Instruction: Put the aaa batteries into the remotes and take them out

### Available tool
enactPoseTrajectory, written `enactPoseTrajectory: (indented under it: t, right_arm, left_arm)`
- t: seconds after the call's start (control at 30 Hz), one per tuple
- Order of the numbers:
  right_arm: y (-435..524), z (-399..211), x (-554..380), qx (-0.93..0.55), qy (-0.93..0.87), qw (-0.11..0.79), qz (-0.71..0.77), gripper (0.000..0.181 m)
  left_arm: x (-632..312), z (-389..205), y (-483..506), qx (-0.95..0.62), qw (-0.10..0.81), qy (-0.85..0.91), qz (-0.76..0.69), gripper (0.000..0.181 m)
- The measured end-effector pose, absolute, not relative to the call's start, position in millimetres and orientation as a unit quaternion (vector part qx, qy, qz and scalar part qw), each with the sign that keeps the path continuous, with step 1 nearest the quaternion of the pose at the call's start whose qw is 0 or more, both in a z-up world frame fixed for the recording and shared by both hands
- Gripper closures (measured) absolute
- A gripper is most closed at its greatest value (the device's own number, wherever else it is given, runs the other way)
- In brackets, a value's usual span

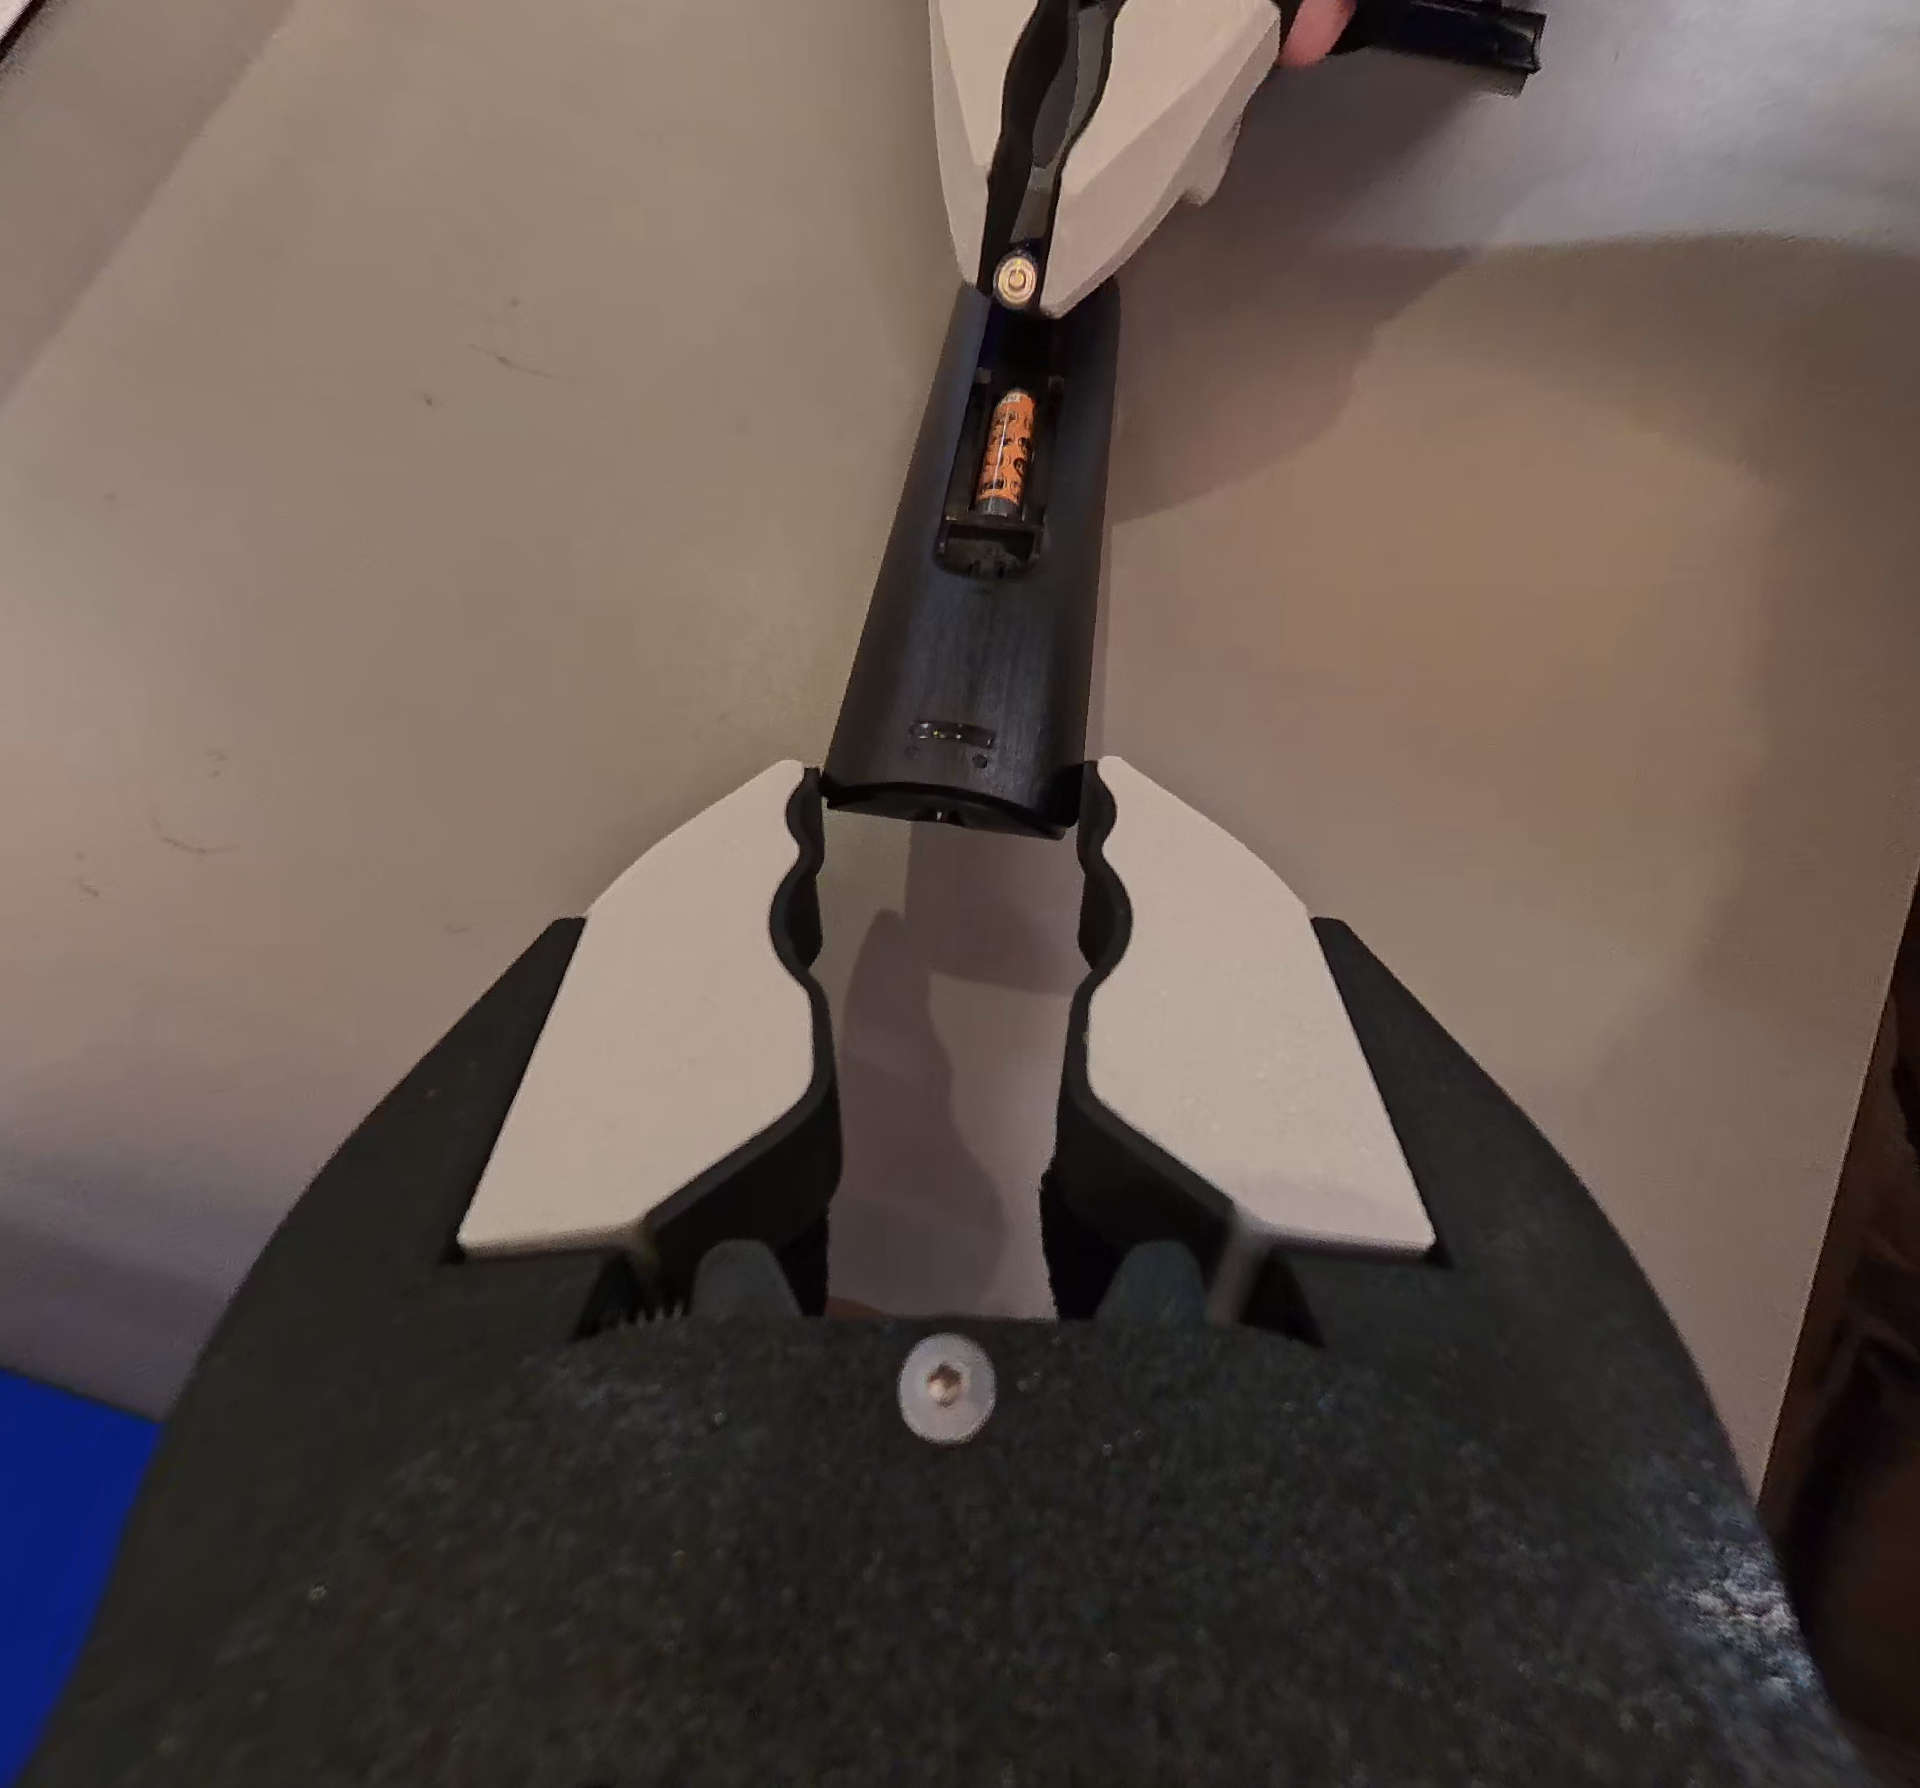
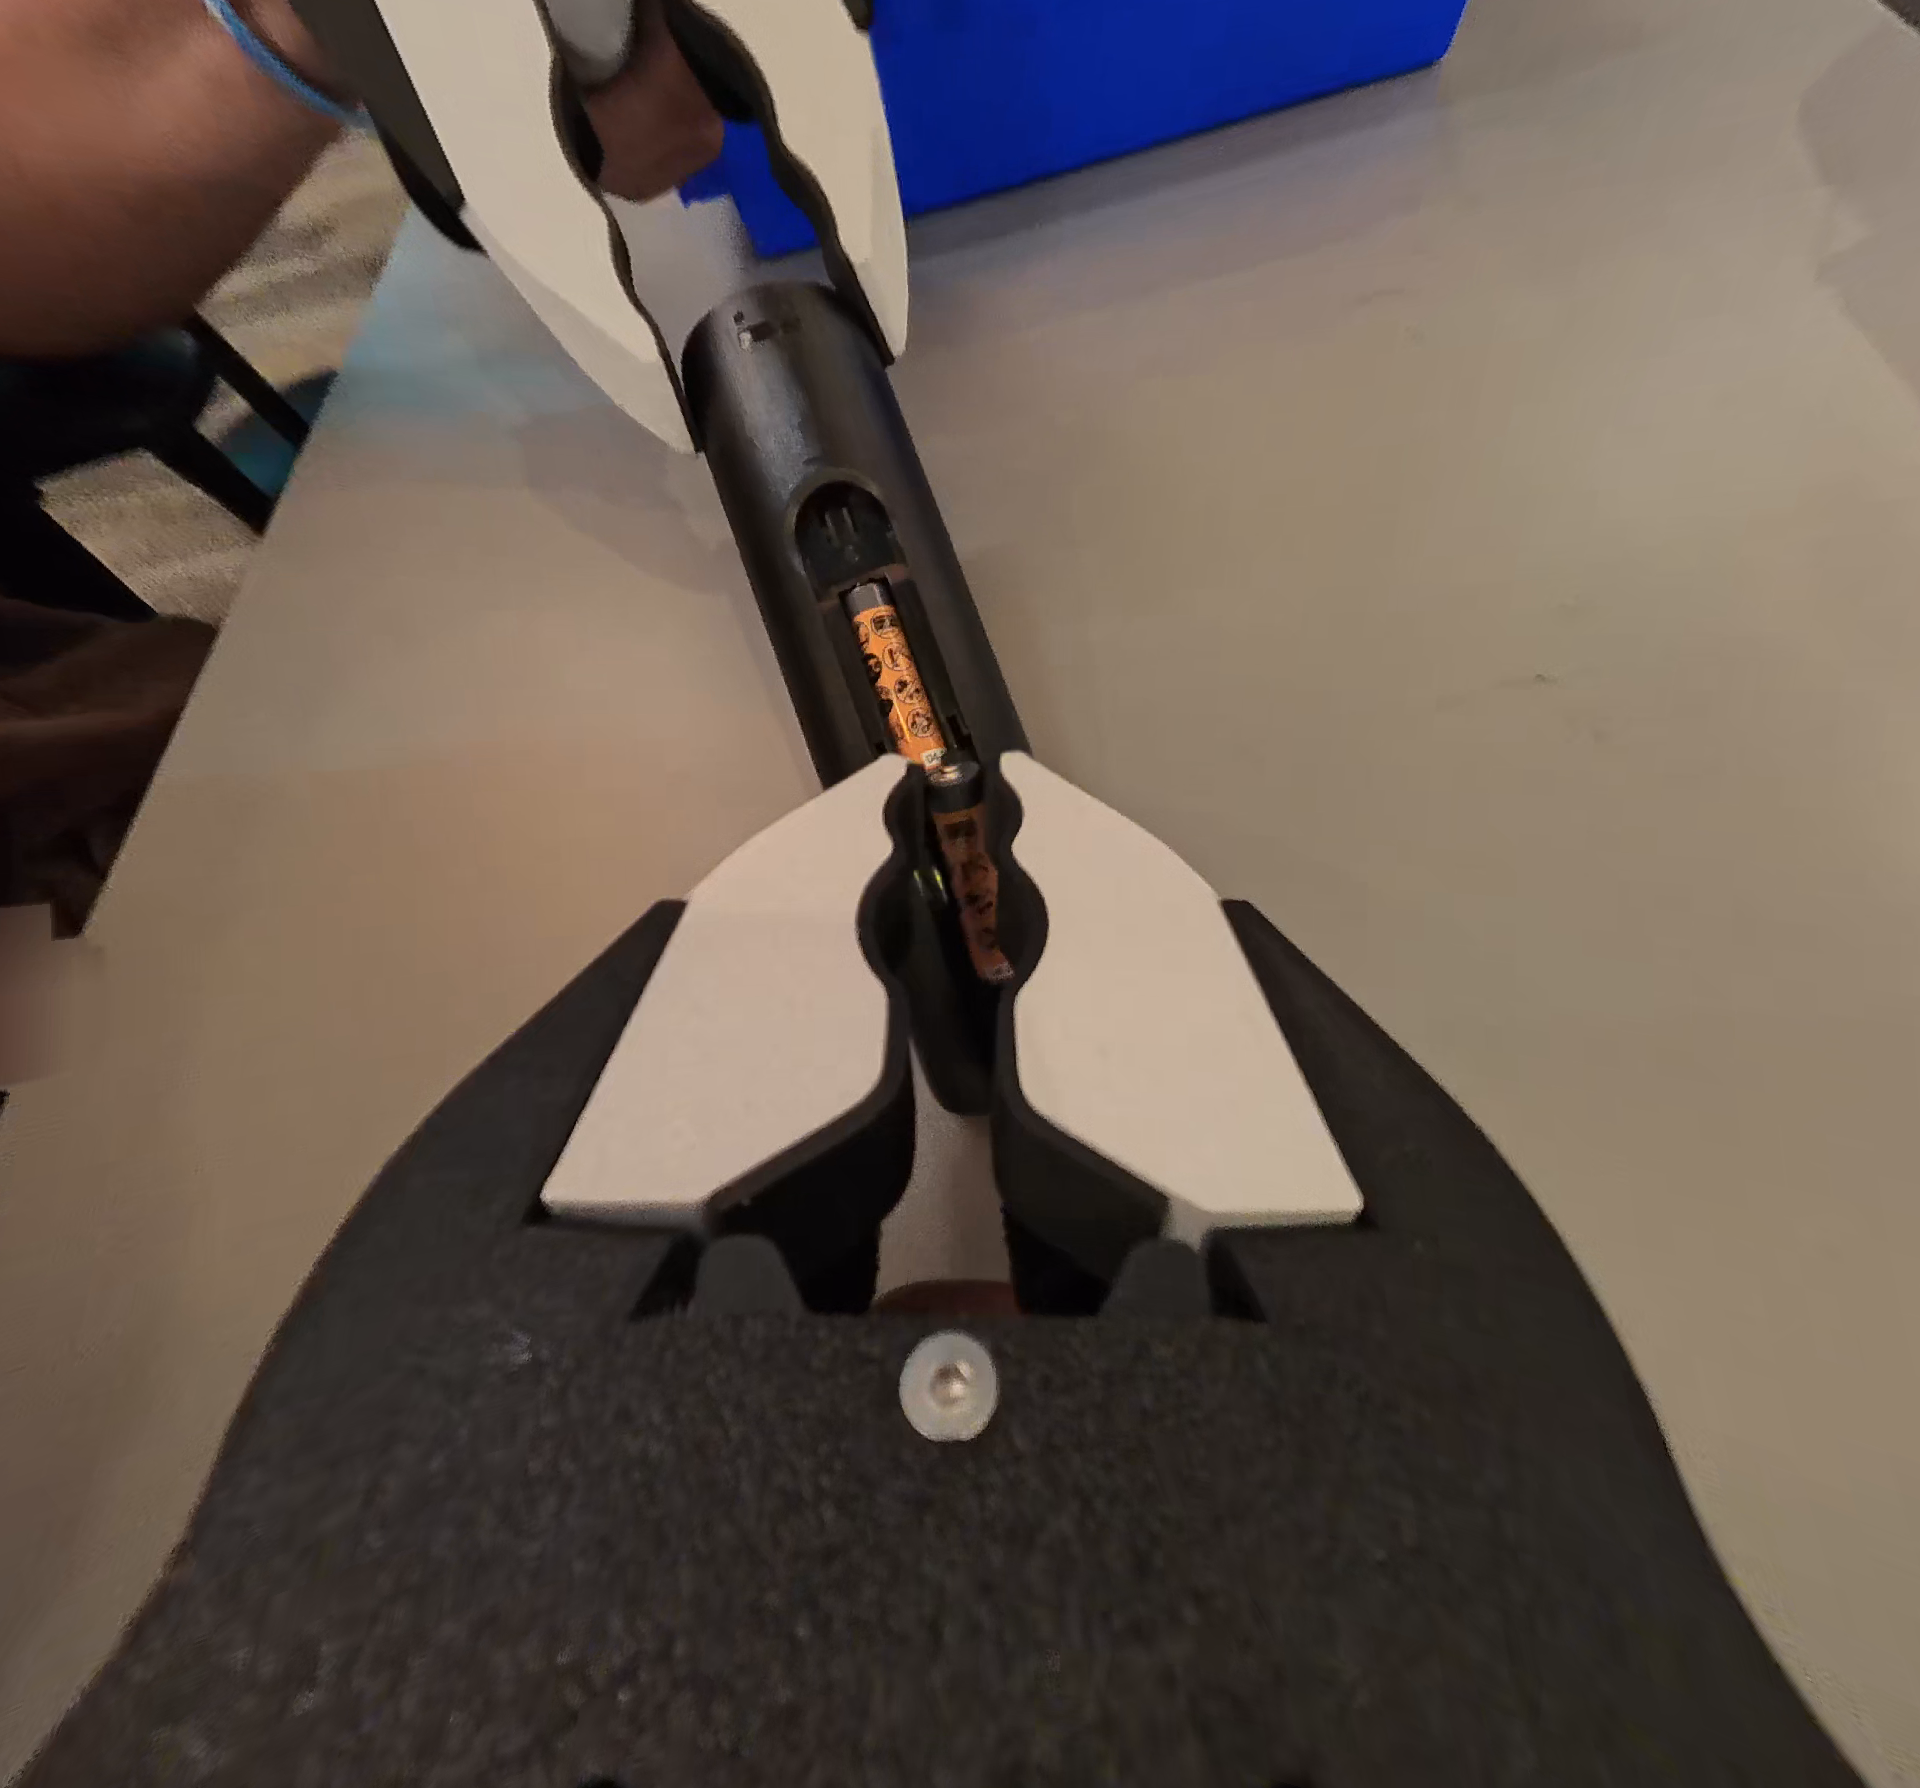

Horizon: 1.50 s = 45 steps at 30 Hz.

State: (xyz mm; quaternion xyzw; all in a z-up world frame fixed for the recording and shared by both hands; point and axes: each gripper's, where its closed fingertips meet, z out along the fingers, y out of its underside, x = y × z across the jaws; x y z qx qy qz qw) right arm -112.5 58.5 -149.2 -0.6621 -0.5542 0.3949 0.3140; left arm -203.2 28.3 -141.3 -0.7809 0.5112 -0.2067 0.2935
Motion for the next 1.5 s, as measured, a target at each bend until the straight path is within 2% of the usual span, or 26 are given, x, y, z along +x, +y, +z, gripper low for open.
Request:
enactPoseTrajectory:
  t: [0.47, 0.77, 0.9, 1.07, 1.27, 1.5]
  right_arm:
    - [55, -163, -107, -0.674, -0.607, 0.291, 0.306, 0.171]
    - [53, -163, -106, -0.677, -0.598, 0.285, 0.321, 0.170]
    - [54, -158, -104, -0.681, -0.604, 0.282, 0.304, 0.162]
    - [57, -137, -110, -0.660, -0.615, 0.318, 0.293, 0.173]
    - [55, -158, -112, -0.662, -0.646, 0.273, 0.265, 0.181]
    - [52, -161, -109, -0.658, -0.641, 0.277, 0.282, 0.181]
  left_arm:
    - [-199, -141, 29, -0.776, 0.297, 0.516, -0.206, 0.134]
    - [-198, -143, 28, -0.775, 0.295, 0.520, -0.206, 0.134]
    - [-200, -144, 28, -0.776, 0.291, 0.520, -0.204, 0.134]
    - [-200, -144, 28, -0.775, 0.294, 0.522, -0.203, 0.134]
    - [-200, -141, 29, -0.771, 0.301, 0.524, -0.202, 0.134]
    - [-197, -138, 29, -0.766, 0.310, 0.524, -0.206, 0.134]
